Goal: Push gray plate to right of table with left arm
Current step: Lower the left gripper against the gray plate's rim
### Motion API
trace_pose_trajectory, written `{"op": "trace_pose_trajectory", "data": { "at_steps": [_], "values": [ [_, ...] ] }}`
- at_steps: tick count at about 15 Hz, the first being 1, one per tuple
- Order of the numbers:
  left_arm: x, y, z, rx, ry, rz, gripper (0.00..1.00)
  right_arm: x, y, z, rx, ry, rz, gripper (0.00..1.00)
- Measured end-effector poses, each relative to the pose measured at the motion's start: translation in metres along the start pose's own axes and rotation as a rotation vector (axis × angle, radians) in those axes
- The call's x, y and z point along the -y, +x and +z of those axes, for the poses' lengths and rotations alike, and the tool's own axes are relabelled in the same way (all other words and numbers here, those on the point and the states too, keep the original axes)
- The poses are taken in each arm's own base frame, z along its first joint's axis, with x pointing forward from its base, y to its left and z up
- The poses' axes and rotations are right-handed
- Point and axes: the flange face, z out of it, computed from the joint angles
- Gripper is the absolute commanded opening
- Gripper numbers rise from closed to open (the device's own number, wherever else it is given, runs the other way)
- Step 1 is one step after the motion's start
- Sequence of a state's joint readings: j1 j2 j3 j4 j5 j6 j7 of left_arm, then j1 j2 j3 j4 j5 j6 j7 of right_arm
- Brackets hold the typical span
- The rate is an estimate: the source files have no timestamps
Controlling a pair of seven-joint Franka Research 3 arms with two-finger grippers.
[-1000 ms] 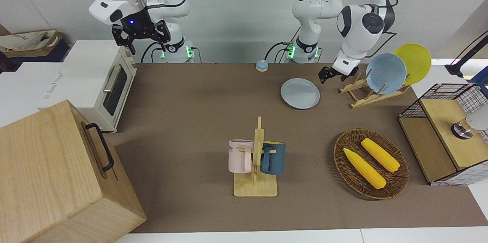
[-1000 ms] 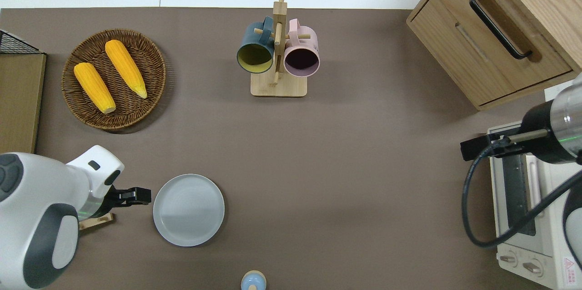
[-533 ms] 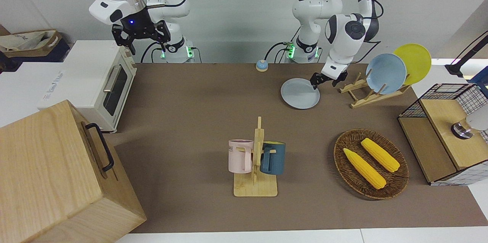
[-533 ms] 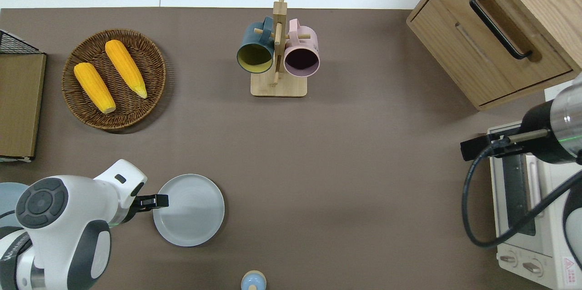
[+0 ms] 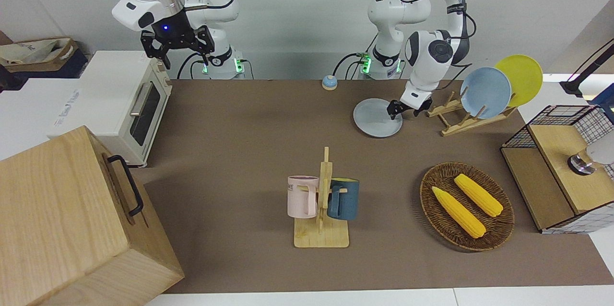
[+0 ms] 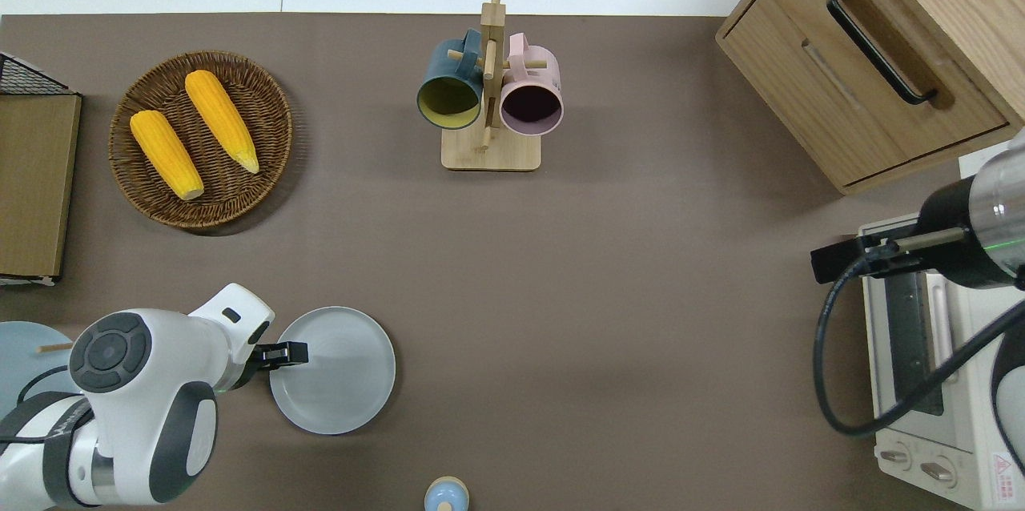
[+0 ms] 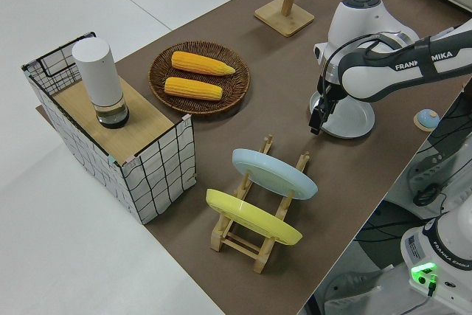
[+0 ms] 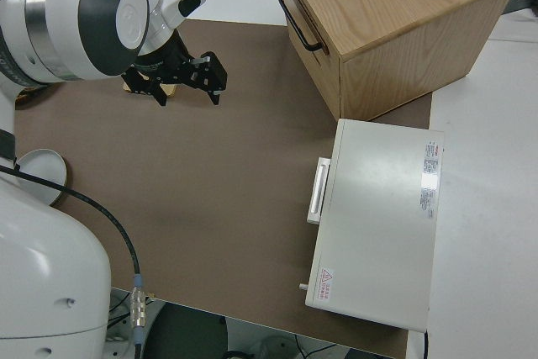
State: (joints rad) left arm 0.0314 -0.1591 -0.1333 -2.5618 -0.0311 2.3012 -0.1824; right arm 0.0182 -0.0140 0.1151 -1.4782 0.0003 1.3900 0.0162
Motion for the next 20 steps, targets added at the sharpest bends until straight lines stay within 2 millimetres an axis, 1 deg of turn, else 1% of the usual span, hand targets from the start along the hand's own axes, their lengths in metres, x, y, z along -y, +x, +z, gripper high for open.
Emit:
{"op": "trace_pose_trajectory", "data": {
  "at_steps": [3, 4, 5, 6, 8, 11, 20],
  "values": [
    [-0.001, 0.002, 0.009, 0.006, -0.002, 0.000, 0.71, 0.000, 0.000, 0.000, 0.000, 0.000, 0.000, 0.983],
    [-0.001, 0.003, 0.012, 0.009, -0.002, -0.005, 0.50, 0.000, 0.000, 0.000, 0.000, 0.000, 0.000, 0.983],
    [-0.001, 0.004, 0.015, 0.013, -0.002, -0.012, 0.31, 0.000, 0.000, 0.000, 0.000, 0.000, 0.000, 0.983],
    [-0.002, 0.004, 0.018, 0.014, -0.003, -0.015, 0.01, 0.000, 0.000, 0.000, 0.000, 0.000, 0.000, 0.983],
    [-0.002, 0.006, 0.019, 0.011, -0.002, -0.020, 0.00, 0.000, 0.000, 0.000, 0.000, 0.000, 0.000, 0.983],
    [-0.009, 0.005, 0.017, 0.004, -0.004, -0.015, 0.00, 0.000, 0.000, 0.000, 0.000, 0.000, 0.000, 0.983],
    [-0.011, 0.003, 0.014, 0.003, -0.004, -0.010, 0.00, 0.000, 0.000, 0.000, 0.000, 0.000, 0.000, 0.983]
  ]
}}
